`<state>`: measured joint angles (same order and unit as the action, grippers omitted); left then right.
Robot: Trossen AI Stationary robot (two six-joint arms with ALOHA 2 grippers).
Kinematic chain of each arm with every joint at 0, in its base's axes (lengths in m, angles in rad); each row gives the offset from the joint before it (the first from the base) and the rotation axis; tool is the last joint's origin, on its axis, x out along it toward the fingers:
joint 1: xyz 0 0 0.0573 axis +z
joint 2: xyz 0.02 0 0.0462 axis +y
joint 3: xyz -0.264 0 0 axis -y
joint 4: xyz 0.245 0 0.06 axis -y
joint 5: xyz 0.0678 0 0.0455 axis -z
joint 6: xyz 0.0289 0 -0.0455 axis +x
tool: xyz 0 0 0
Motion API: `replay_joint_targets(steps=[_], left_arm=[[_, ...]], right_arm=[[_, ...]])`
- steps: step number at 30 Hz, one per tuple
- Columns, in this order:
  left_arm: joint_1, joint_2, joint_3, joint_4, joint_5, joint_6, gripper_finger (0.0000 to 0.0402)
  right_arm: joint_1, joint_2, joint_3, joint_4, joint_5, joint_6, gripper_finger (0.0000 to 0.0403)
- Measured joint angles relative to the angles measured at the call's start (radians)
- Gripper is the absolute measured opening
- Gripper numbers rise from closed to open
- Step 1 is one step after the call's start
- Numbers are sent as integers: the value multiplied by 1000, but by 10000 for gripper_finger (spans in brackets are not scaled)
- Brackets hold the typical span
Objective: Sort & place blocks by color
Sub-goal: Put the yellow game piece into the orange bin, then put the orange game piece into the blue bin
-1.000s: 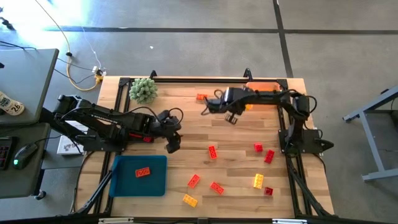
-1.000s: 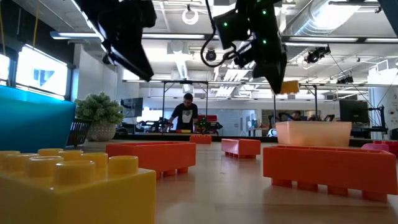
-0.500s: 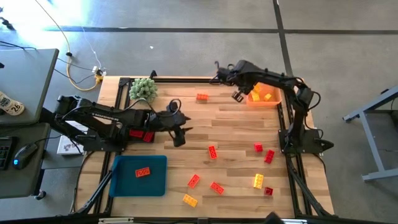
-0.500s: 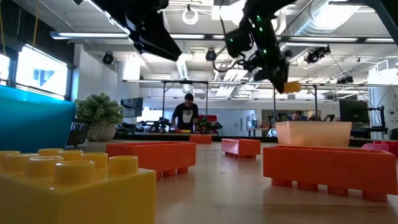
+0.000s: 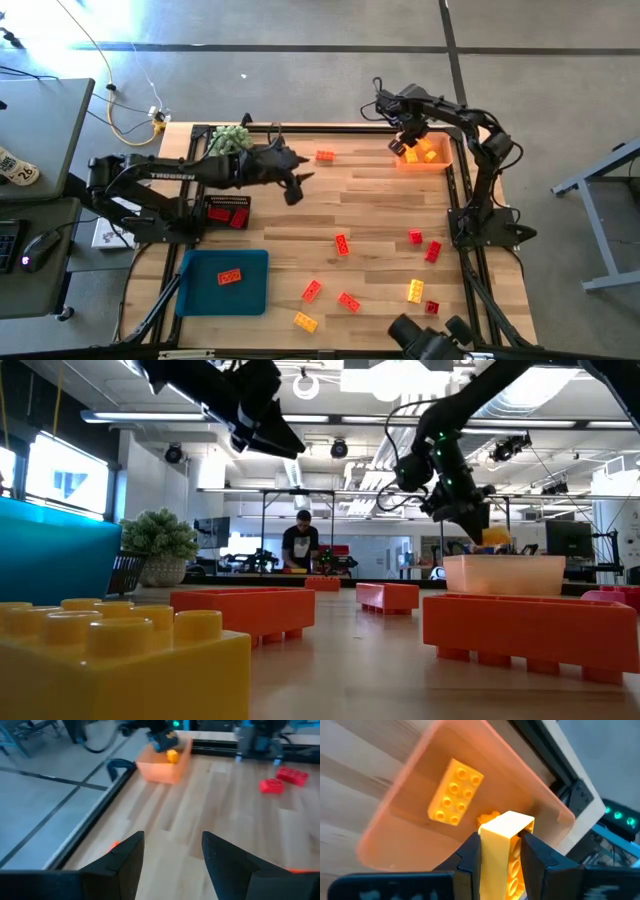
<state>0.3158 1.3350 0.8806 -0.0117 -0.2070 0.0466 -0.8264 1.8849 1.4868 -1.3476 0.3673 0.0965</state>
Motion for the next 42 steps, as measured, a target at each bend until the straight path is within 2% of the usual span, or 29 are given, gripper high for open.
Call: replay_joint_targets(steps=[4, 10, 14, 18, 26, 34, 39, 42], left_arm=[[62, 0, 0, 13, 21, 40, 186], [136, 0, 0, 11, 23, 64, 186], [164, 0, 0, 10, 32, -7, 186], [178, 0, 0, 24, 97, -72, 186], [181, 0, 0, 26, 107, -227, 186], [181, 0, 0, 44, 108, -144, 186], [191, 0, 33, 30, 109, -126, 186], [204, 0, 78, 30, 81, -89, 191]], right_arm=[[-6, 0, -3, 15, 30, 26, 97], [-12, 0, -3, 23, 15, 32, 127], [-12, 0, -3, 34, 17, 14, 133], [-16, 0, -3, 35, 16, -1, 147], [-48, 0, -3, 28, -62, -8, 179], [-51, -48, 71, 34, -56, -18, 181], [-31, -141, 108, 134, -71, -48, 181], [-25, -189, 117, 205, -116, -52, 181]])
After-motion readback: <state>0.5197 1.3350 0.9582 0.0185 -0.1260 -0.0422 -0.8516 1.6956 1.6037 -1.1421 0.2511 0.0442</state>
